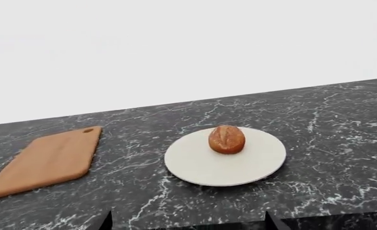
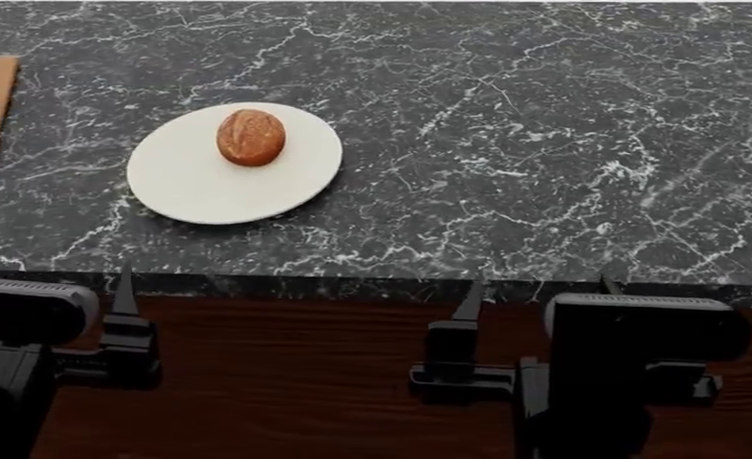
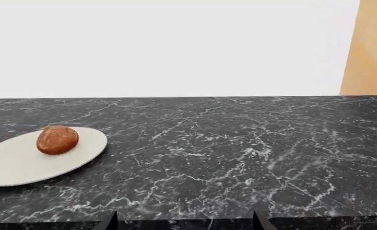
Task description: Place all breads on the cutting board.
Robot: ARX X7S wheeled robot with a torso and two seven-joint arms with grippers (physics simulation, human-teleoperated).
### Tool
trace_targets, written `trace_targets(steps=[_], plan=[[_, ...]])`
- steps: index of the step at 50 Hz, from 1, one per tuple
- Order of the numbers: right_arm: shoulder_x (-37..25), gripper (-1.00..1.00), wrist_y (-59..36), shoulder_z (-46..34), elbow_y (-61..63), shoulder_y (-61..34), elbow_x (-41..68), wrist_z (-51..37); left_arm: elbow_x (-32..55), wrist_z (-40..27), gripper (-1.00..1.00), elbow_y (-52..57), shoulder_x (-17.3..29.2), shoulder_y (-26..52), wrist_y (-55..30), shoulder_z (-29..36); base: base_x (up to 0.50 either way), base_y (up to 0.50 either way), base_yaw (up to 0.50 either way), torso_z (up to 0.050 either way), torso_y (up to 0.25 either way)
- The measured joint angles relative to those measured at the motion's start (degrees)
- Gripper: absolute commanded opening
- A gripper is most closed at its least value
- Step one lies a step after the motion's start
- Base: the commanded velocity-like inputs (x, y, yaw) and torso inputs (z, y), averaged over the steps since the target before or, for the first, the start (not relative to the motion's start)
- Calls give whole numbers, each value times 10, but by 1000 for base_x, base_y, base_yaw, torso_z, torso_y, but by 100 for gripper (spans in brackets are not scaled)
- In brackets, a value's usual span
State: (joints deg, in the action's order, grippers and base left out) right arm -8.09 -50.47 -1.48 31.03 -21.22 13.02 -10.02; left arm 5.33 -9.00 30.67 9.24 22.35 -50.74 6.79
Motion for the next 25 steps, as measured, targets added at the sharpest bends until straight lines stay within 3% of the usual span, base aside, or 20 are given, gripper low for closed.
trace_targets(steps=[17,25], plan=[[-9,100,4,-7,11,3,11,2,7,-5,100,8,5,2,-9,0,-8,499,0,0,0],[-12,100,8,-9,14,4,16,2,8,-7,100,5,9,2,-6,2,152,325,0,0,0]])
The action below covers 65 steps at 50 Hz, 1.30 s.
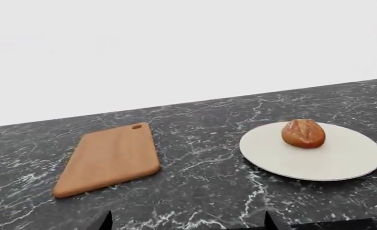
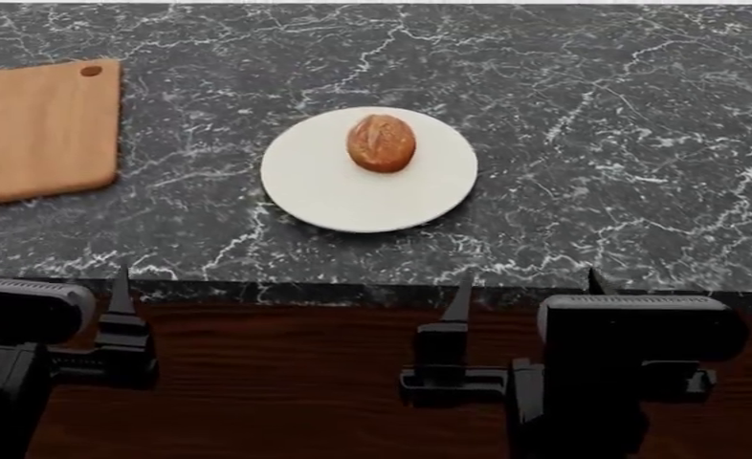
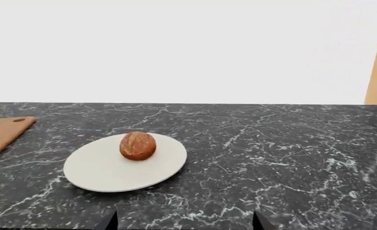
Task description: Place all breads on the cutting board.
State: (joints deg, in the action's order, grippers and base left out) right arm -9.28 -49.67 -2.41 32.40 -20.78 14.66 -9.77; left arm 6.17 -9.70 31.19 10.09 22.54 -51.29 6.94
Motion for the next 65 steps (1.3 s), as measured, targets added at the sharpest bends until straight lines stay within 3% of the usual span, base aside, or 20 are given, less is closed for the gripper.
trace_targets(steps=[30,42,55,65], plan=[[-14,100,-17,5,28,-14,20,-8,9,-12,100,16,9,2,-5,-2,299,260,0,0,0],[-27,100,-93,22,107,-61,45,-23,25,-19,100,124,20,60,-135,-20,336,353,0,0,0],[-47,100,-176,32,117,-172,59,-32,43,-22,100,180,45,195,-290,-34,335,340,0,0,1],[-56,100,-202,48,115,-196,65,-36,148,-103,100,221,96,202,-325,-88,335,206,0,0,0]])
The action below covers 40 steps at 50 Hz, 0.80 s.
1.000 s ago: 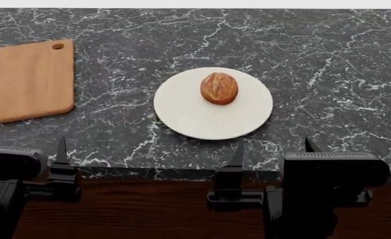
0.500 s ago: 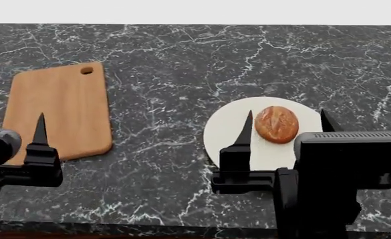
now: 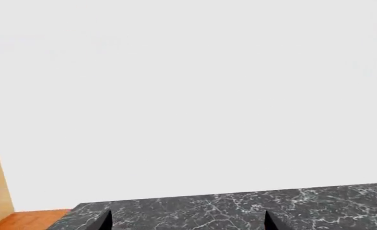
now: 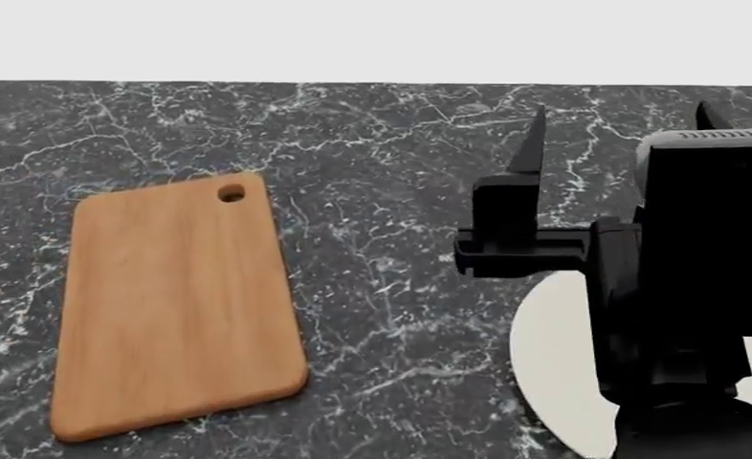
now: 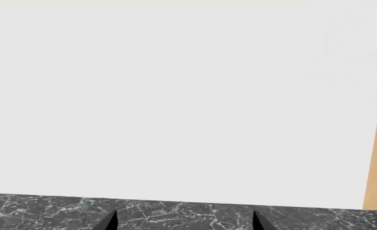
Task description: Place all breads on the cutting board.
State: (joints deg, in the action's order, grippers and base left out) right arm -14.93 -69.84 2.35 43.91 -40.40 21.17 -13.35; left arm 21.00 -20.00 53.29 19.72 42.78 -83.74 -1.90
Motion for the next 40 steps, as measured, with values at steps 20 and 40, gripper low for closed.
trace_targets(steps=[20,40], plan=[[-6,100,-13,33,-4,-2,-6,-20,119,-86,100,49,36,-17,-29,-69,316,53,0,0,1],[-95,100,-132,113,-69,-35,237,-234,281,-202,100,46,70,-7,-37,-112,88,56,0,0,1]])
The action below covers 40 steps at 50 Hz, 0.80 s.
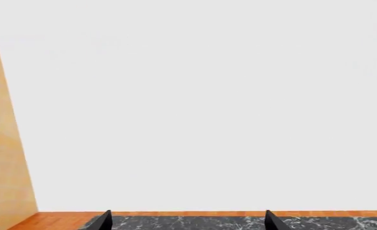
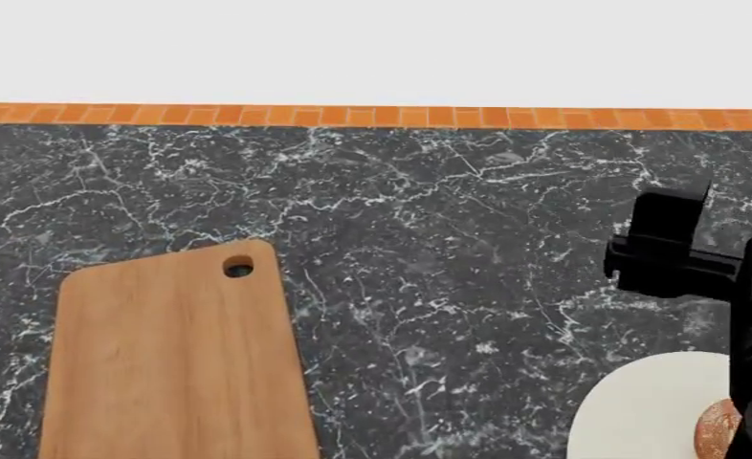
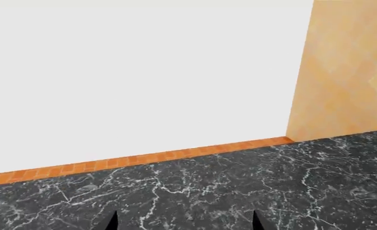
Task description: Place all breads on the cutting board.
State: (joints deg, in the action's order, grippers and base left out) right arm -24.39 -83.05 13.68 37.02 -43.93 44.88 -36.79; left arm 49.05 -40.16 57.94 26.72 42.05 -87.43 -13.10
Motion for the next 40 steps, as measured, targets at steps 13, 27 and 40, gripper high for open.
trace_targets(steps=[13,27,40], plan=[[-215,100,27,-36,-154,-23,557,-358,35,-33,100,-7,14,-4,10,2,0,0,0,0,0],[-354,100,86,-120,-257,-50,835,-458,43,-49,100,-19,29,-15,37,18,0,0,0,0,0],[-356,100,58,-240,-398,-156,877,-464,55,-64,100,-24,38,-20,49,21,0,0,0,0,0]])
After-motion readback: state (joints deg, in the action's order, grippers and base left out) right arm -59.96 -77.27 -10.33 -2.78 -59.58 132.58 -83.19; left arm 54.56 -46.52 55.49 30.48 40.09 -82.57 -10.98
